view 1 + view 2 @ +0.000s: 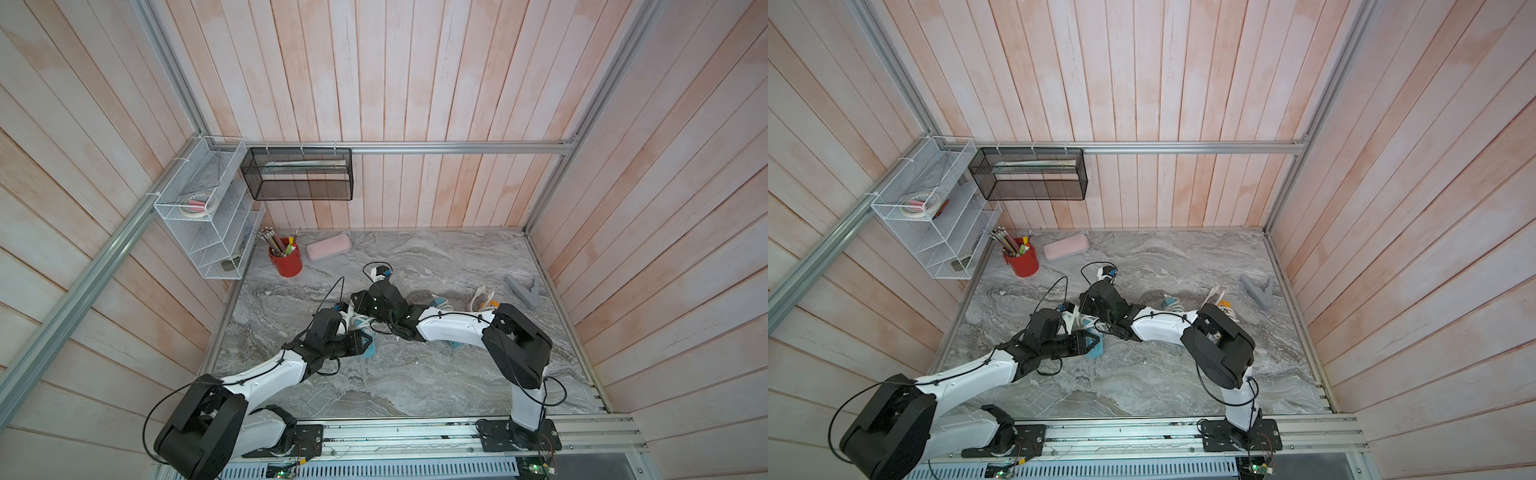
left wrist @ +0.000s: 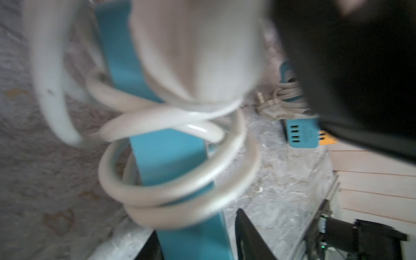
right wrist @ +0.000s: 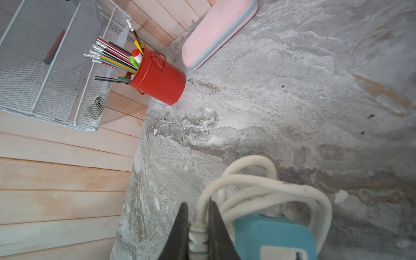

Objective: Wrap the cord around the power strip
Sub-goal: Adjust the power strip at the center of the board.

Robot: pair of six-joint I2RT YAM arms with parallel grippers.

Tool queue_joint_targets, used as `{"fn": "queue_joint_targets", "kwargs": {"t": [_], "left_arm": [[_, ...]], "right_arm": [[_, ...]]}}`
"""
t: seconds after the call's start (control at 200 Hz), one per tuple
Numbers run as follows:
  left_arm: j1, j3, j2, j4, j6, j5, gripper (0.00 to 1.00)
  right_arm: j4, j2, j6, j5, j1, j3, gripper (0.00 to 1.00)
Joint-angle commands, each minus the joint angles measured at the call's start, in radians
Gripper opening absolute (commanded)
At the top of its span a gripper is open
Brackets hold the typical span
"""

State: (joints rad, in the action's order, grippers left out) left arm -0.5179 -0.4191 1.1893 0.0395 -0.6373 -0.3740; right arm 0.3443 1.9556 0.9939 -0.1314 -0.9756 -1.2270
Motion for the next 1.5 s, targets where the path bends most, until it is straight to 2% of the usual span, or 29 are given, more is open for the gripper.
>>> {"fn": "queue_joint_targets", "kwargs": {"t": [0.0,0.105,0.25,0.345,0.48,0.56,0.8,0.965,1.085,1.17,1.245,1.495], "left_arm": [[-0.001,0.056,-0.071,0.106,-0.023,-0.046,0.51],[0.0,0.093,-0.107,0.114,-0.06,-0.029,0.53],[0.012,0.077,-0.164,-0.033,-0.053,0.054,0.54],[0.048,0.082,-0.191,-0.091,-0.07,0.062,0.57],[0.077,0.073,-0.237,-0.158,-0.081,0.06,0.7],[0.081,0.049,-0.272,-0.228,-0.066,0.103,0.75],[0.155,0.085,-0.355,-0.217,-0.063,0.08,0.67],[0.238,0.094,-0.424,-0.255,-0.057,0.052,0.67],[0.276,0.073,-0.472,-0.302,-0.083,0.138,0.68],[0.289,0.084,-0.45,-0.274,-0.098,0.122,0.68],[0.289,0.117,-0.427,-0.214,-0.119,0.082,0.64],[0.289,0.152,-0.412,-0.15,-0.122,0.08,0.62]], "right_arm": [[-0.029,0.057,0.006,-0.044,-0.008,0.017,0.0],[-0.05,0.08,-0.006,-0.052,-0.014,-0.009,0.0],[-0.068,0.103,0.004,-0.043,-0.027,-0.025,0.0],[-0.078,0.099,0.0,-0.068,-0.04,-0.035,0.0],[-0.126,0.109,0.012,-0.094,-0.051,-0.077,0.0],[-0.16,0.11,0.018,-0.118,-0.059,-0.102,0.0],[-0.192,0.089,0.028,-0.162,-0.082,-0.139,0.0],[-0.204,0.057,0.029,-0.199,-0.129,-0.144,0.0],[-0.221,0.049,0.046,-0.224,-0.155,-0.14,0.01],[-0.241,0.05,0.055,-0.233,-0.162,-0.136,0.07],[-0.245,0.035,0.049,-0.236,-0.168,-0.115,0.16],[-0.257,-0.022,-0.064,-0.203,-0.176,-0.052,0.39]]}}
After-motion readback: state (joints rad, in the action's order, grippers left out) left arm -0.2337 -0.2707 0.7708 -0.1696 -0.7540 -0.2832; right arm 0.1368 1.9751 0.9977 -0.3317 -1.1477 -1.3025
